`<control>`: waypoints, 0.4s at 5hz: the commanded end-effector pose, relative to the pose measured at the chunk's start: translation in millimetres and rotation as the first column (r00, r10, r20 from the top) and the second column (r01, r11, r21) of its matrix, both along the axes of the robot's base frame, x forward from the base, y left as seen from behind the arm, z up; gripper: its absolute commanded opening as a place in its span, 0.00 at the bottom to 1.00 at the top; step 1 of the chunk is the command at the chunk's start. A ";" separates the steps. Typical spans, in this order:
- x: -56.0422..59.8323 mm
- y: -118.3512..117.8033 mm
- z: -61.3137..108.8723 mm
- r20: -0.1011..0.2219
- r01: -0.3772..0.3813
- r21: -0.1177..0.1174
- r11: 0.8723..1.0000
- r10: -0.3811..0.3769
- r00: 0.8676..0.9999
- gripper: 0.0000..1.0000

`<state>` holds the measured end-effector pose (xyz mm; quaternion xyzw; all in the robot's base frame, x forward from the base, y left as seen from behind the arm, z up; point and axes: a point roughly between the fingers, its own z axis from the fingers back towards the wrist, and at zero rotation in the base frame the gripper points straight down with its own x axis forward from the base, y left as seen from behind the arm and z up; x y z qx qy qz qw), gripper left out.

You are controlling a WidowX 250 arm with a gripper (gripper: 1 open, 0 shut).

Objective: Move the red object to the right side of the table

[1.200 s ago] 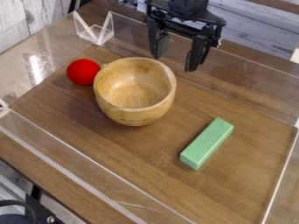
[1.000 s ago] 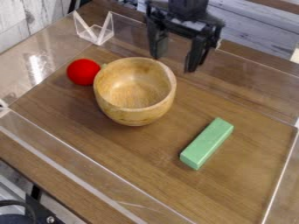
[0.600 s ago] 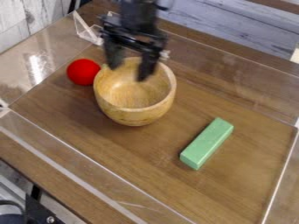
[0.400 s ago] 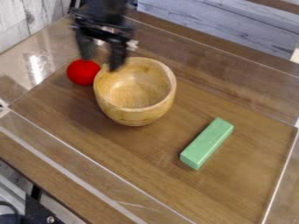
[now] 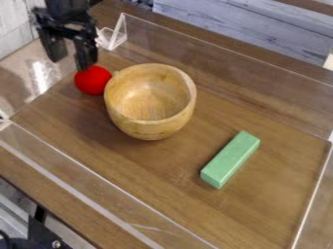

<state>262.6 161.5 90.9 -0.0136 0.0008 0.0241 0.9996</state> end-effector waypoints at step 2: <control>27.4 10.9 -13.9 0.093 -0.032 0.028 0.999 0.029 0.995 1.00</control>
